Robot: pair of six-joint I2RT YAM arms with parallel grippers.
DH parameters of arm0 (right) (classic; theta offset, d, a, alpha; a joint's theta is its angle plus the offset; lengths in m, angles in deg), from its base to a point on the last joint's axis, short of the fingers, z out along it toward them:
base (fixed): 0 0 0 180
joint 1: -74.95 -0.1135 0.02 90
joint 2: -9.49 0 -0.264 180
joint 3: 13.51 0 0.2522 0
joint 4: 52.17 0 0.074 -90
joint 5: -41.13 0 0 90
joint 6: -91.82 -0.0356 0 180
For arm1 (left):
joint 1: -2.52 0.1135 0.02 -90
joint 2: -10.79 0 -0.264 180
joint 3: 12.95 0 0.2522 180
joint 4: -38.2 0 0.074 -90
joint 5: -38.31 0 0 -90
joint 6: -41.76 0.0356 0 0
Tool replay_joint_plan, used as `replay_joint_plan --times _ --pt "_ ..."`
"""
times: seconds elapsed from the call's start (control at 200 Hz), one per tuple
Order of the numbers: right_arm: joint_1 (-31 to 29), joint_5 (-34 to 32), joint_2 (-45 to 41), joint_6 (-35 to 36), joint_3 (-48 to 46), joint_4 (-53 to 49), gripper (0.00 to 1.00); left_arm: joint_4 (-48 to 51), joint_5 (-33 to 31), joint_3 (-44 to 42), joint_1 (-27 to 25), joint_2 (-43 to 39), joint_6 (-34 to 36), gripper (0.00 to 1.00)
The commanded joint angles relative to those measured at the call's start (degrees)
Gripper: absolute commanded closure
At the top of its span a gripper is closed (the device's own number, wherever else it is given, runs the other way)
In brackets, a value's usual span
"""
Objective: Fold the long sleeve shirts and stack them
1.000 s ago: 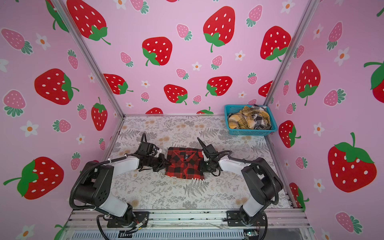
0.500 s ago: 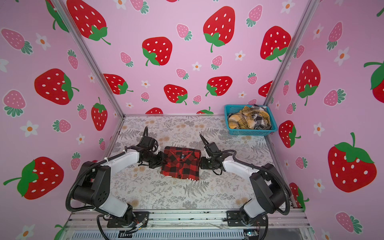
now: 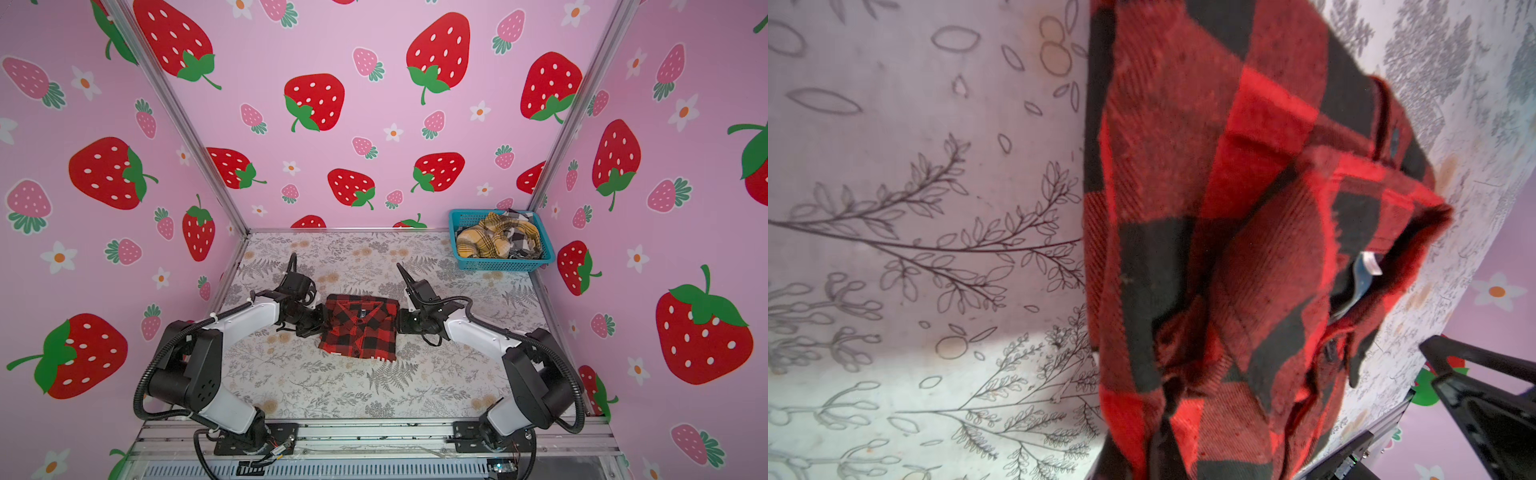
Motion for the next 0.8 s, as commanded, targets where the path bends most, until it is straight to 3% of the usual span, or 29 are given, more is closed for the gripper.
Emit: replay_joint_plan --times 0.0,0.125,0.25,0.325,0.435,0.52,0.55,0.795 --pt "-0.7 -0.2 1.5 0.3 2.6 -1.0 0.57 -0.1 1.9 -0.7 -0.1 -0.1 -0.4 0.79" --pt "-0.9 -0.3 2.3 0.4 4.4 -1.3 0.56 2.3 0.9 -0.4 0.0 -2.2 0.0 0.65" --pt "-1.5 -0.1 3.6 1.0 6.2 -1.7 0.56 5.2 -0.6 -0.1 0.7 -5.6 -0.3 0.62" --pt "-2.2 -0.1 4.7 1.0 7.0 -1.6 0.57 6.4 -0.5 0.1 0.9 -7.7 -0.9 0.67" --pt "-3.4 -0.2 5.9 0.7 7.4 -1.2 0.59 6.8 2.3 -0.7 0.5 -10.0 -2.7 0.87" --pt "-4.4 -0.1 6.5 0.1 7.4 -0.4 0.61 7.1 4.4 -1.9 -0.7 -10.9 -4.5 0.93" --pt "-4.7 -0.1 6.7 0.0 7.4 -0.2 0.61 7.9 4.4 -2.3 -1.3 -11.1 -4.8 1.0" --pt "-5.3 -0.9 7.9 -1.5 5.5 0.9 0.63 5.7 5.5 -7.5 -1.9 -12.1 -7.5 1.0"
